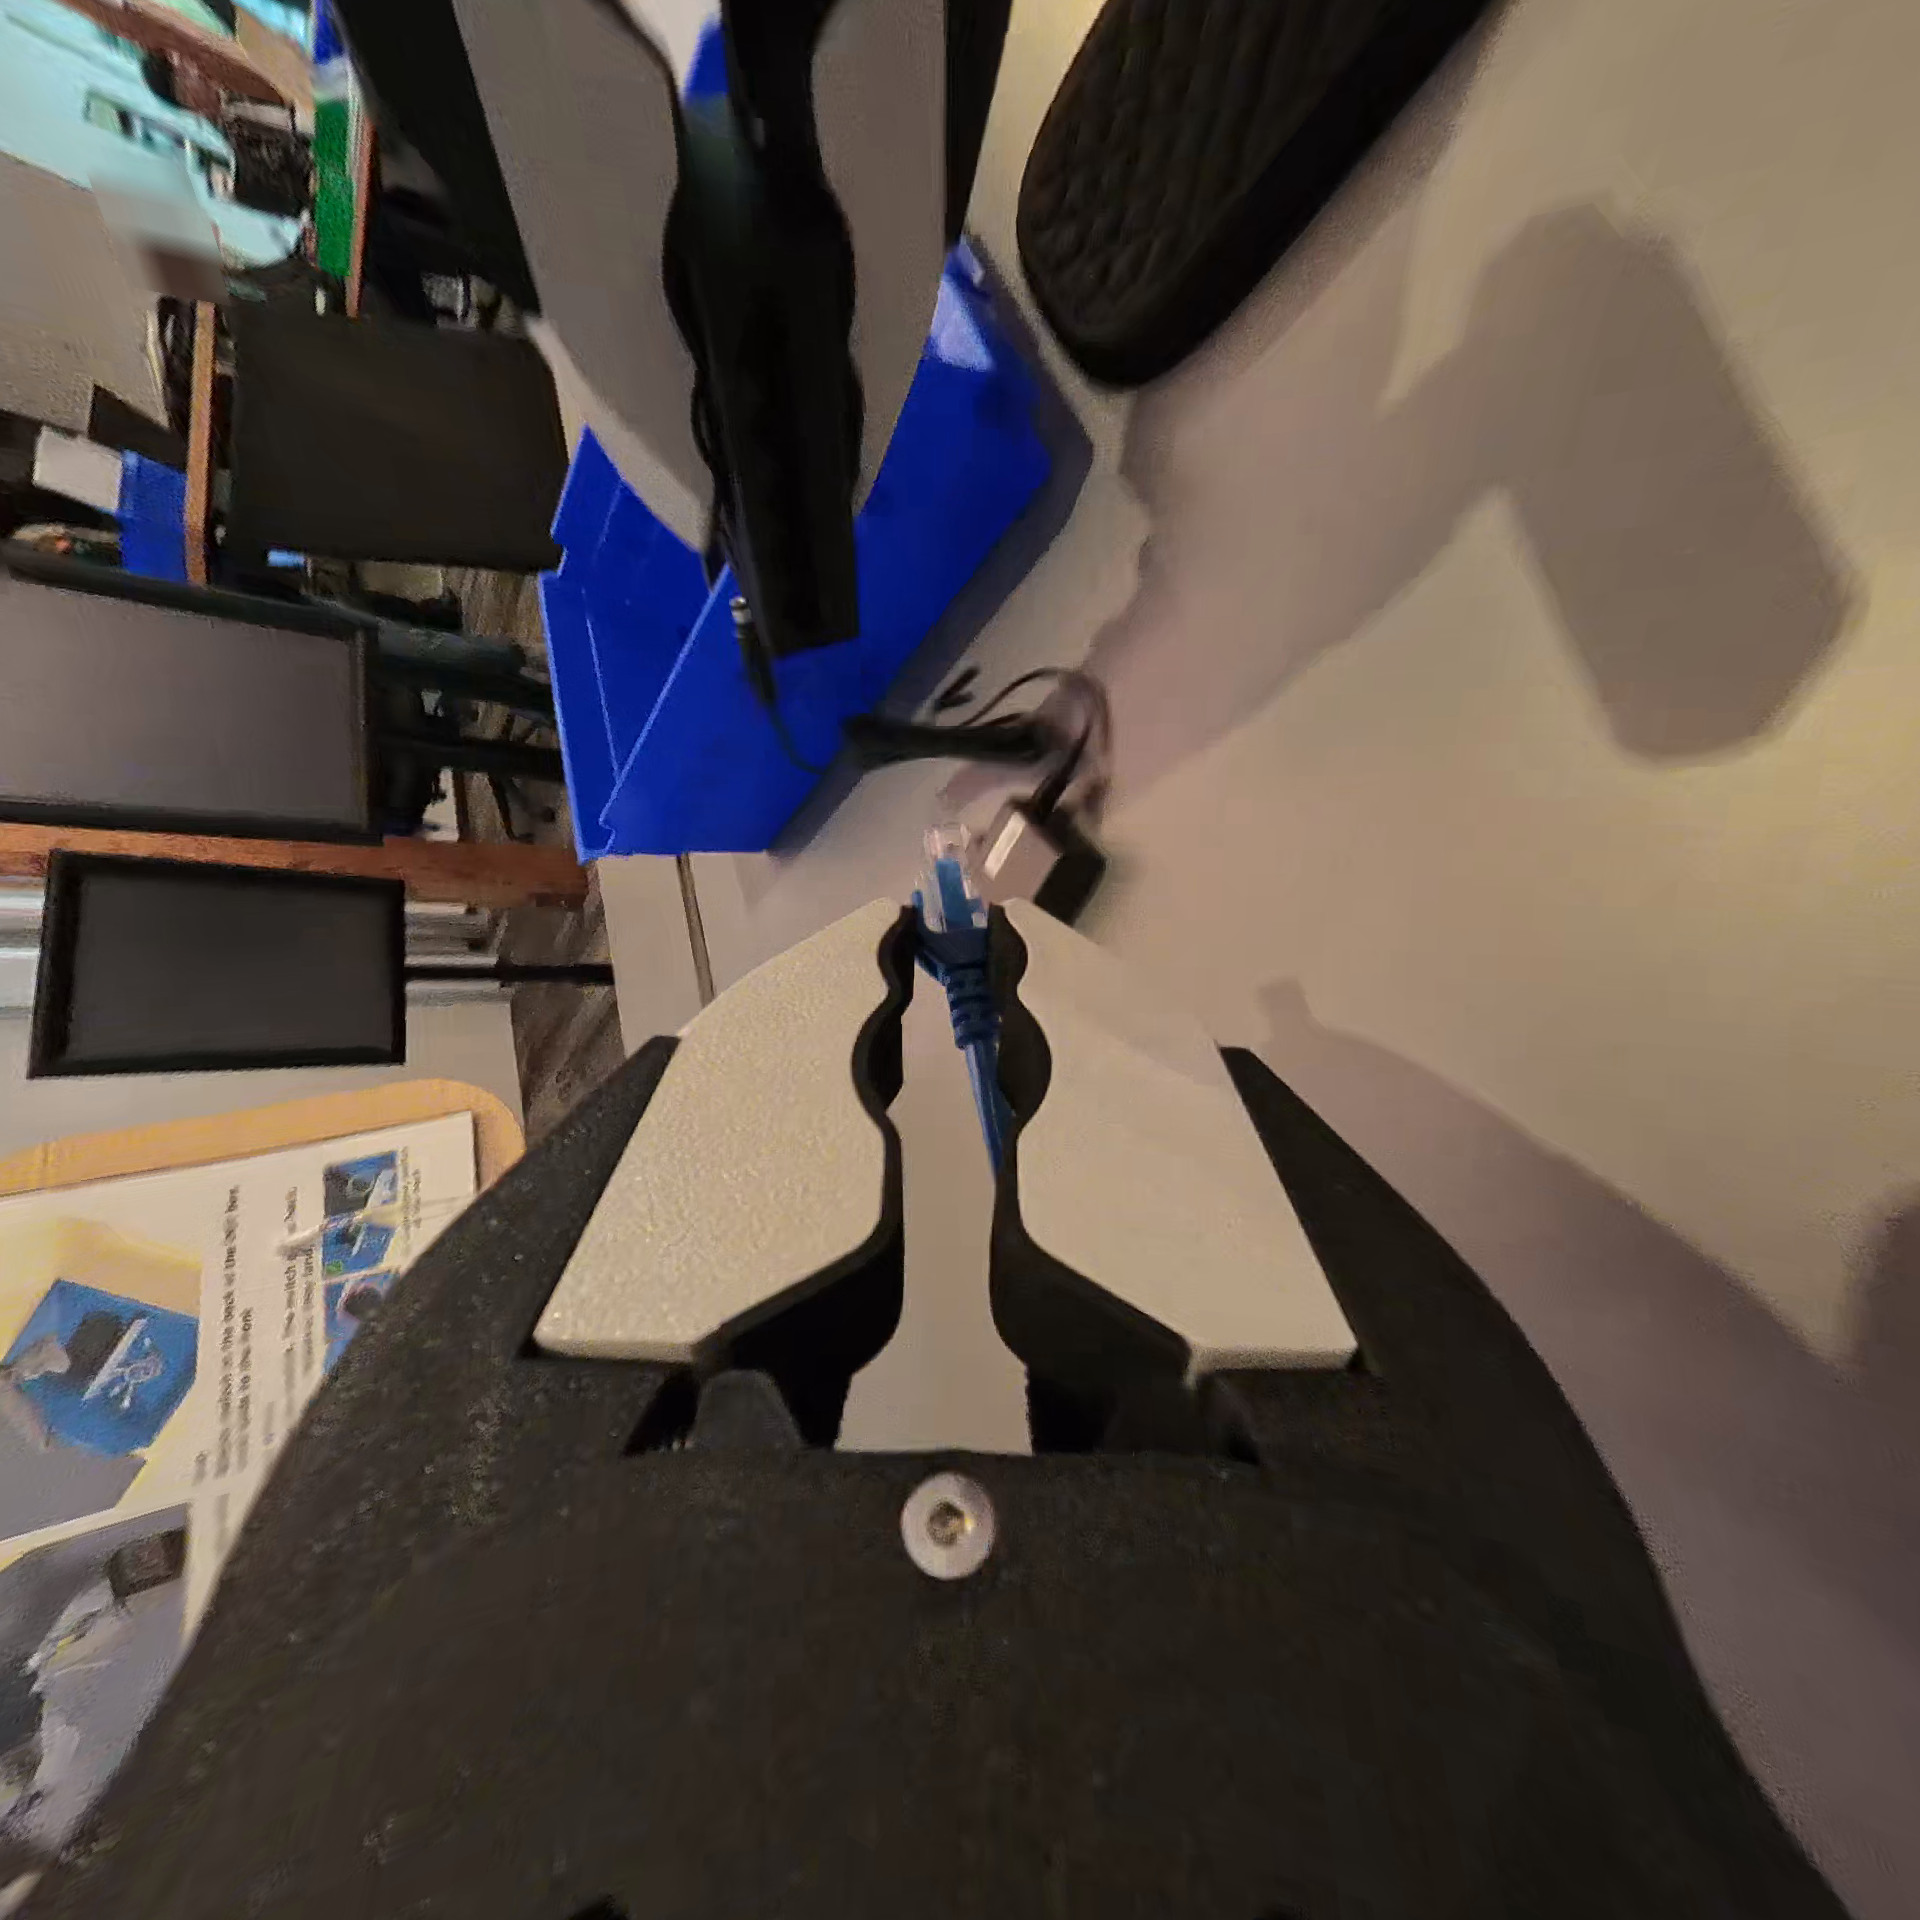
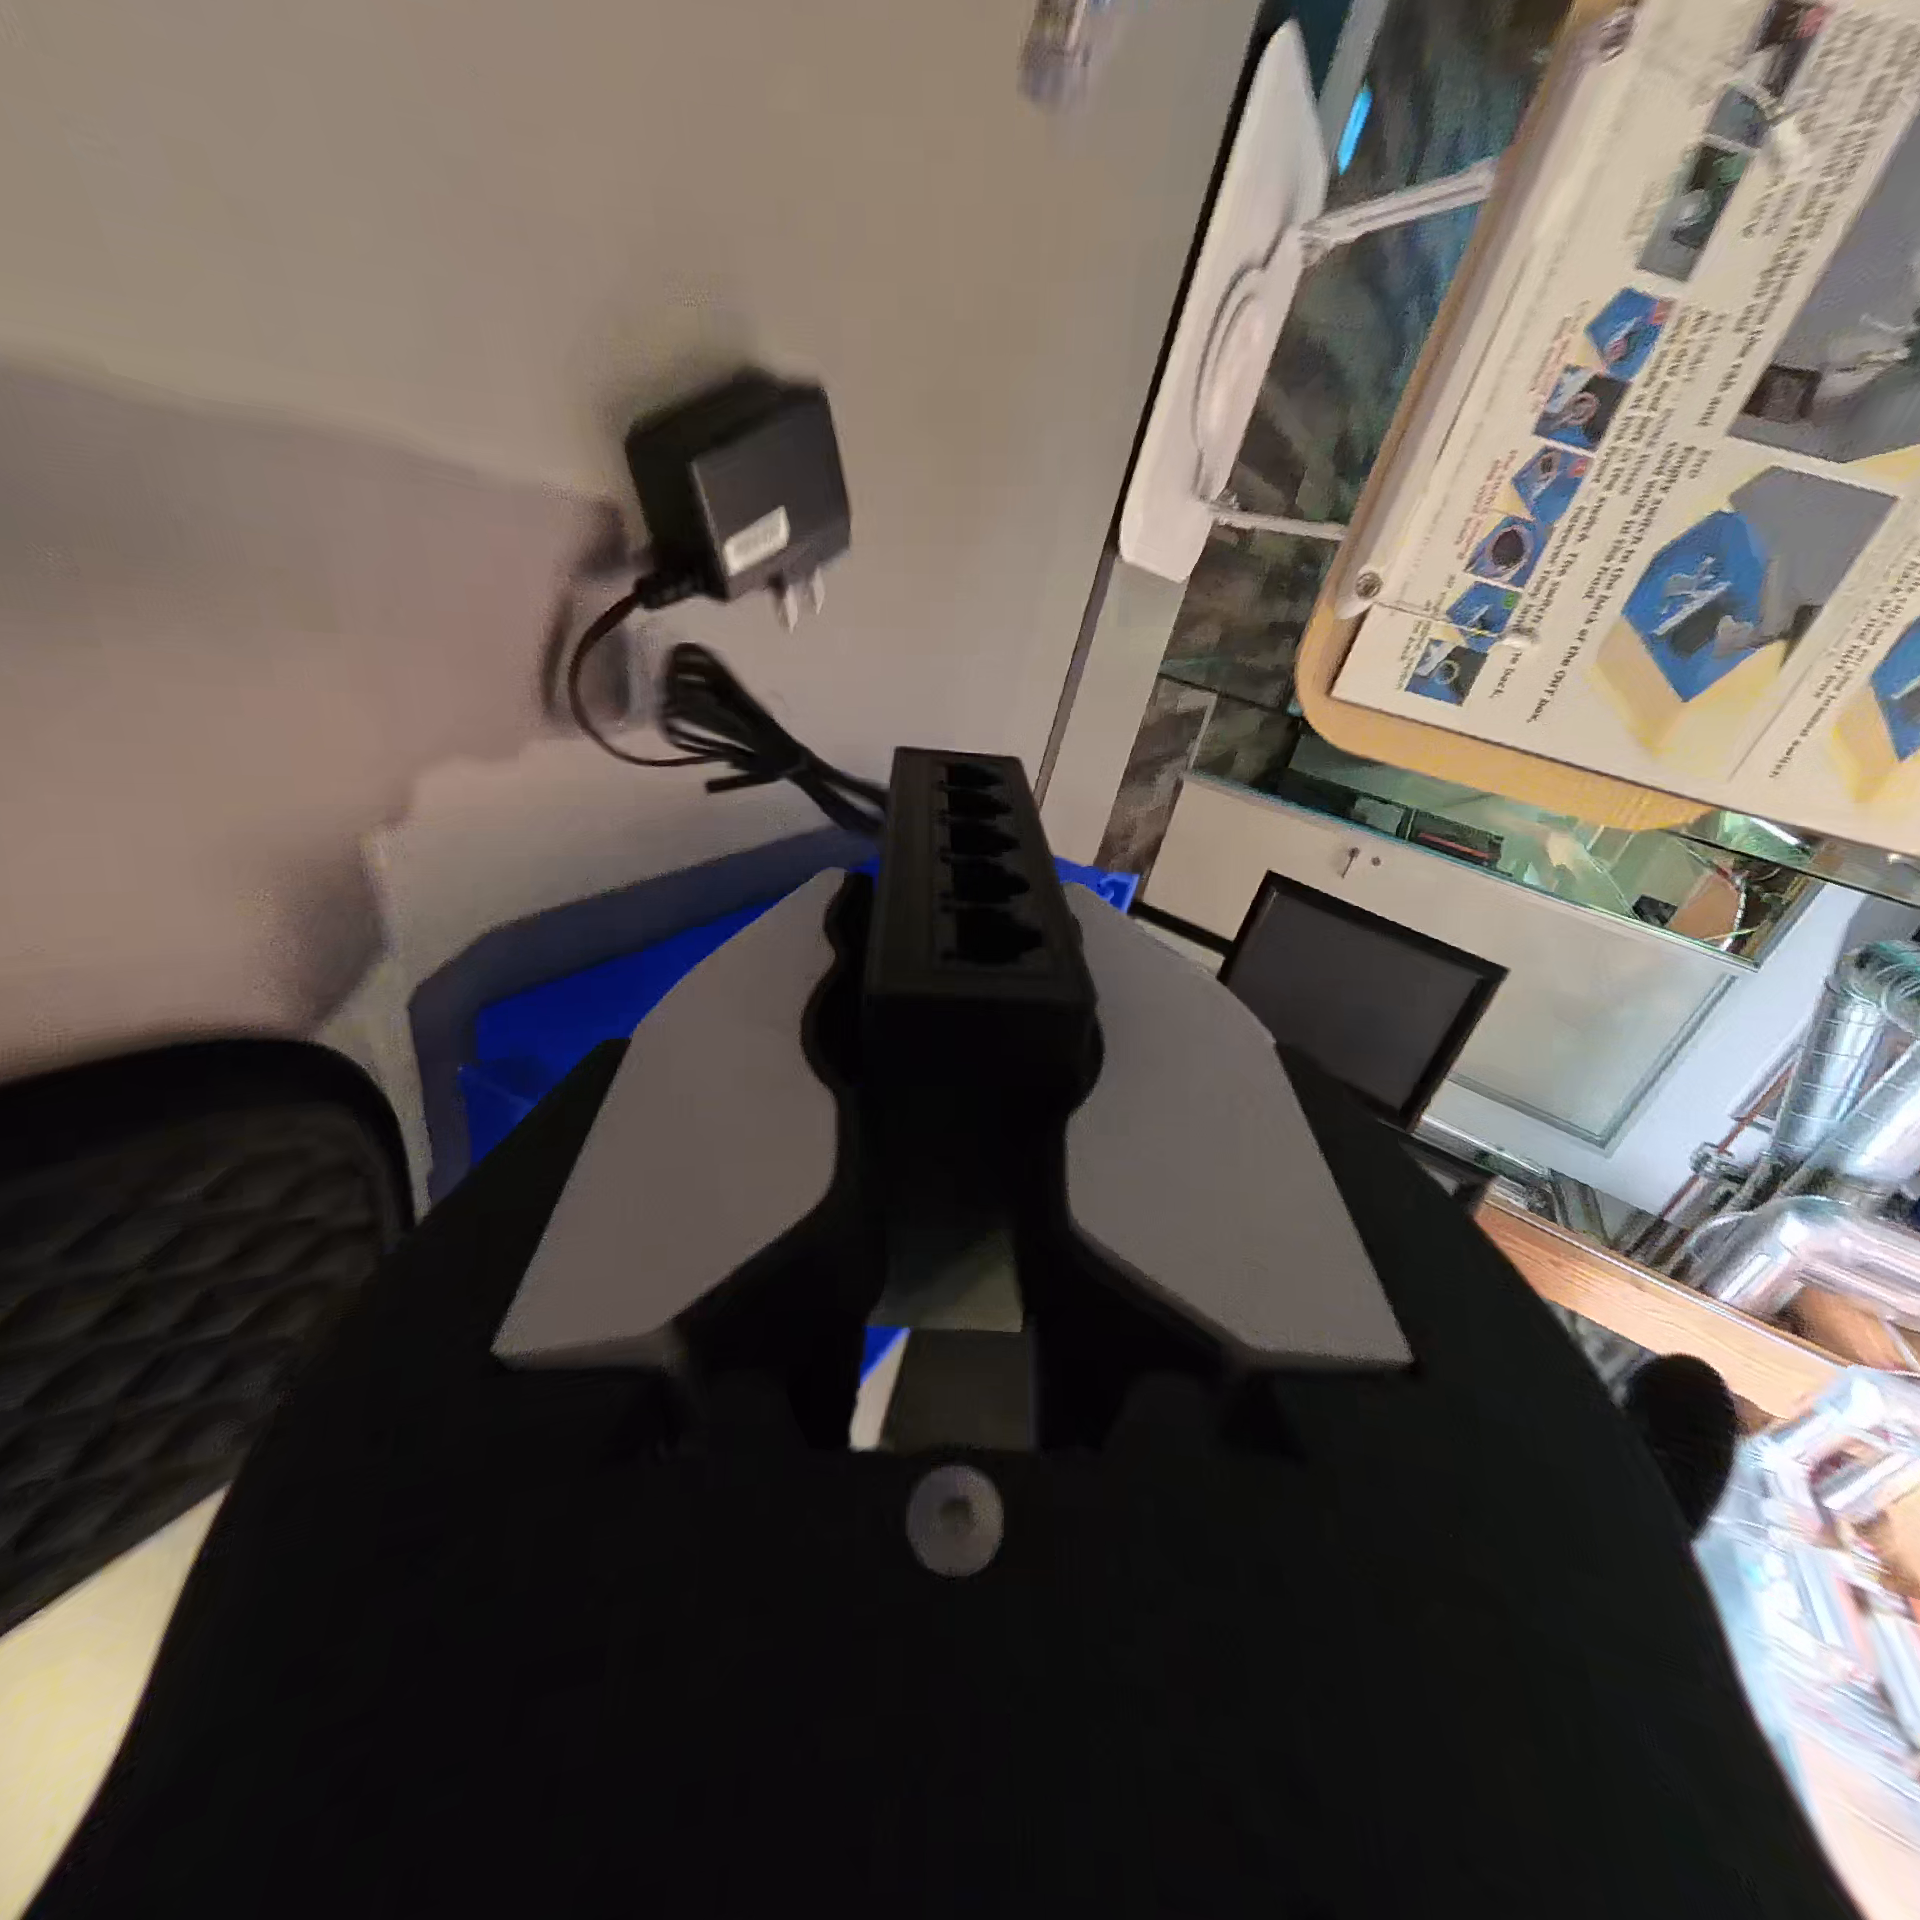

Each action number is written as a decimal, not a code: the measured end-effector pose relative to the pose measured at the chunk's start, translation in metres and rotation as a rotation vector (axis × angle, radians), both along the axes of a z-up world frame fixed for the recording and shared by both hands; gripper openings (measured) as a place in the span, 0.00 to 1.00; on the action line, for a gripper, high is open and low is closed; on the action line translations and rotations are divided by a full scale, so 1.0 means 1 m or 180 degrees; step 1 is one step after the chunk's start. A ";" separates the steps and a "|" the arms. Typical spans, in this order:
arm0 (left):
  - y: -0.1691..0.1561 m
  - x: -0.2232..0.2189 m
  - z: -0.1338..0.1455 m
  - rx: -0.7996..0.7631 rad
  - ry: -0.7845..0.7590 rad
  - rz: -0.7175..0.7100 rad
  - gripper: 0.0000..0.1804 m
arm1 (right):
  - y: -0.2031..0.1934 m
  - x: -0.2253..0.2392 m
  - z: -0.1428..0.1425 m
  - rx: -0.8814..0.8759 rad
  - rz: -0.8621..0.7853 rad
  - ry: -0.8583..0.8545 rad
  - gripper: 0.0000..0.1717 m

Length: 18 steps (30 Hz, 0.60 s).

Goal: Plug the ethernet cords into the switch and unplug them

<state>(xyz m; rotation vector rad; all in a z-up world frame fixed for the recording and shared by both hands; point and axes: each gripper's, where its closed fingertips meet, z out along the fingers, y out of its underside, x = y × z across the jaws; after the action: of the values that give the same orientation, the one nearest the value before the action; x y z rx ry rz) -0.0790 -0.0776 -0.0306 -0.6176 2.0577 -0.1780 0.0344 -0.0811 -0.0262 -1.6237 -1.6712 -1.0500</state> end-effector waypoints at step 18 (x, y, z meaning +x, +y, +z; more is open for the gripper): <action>0.046 -0.008 0.038 0.0058 -0.0562 0.0585 0.07 | 0.022 -0.031 0.032 0.0420 0.0395 0.0763 0.18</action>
<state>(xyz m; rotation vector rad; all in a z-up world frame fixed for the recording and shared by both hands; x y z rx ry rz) -0.0869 -0.0314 0.0078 -0.7489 1.8206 -0.1025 0.0034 -0.0593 0.0055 -1.4774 -1.4915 -0.8495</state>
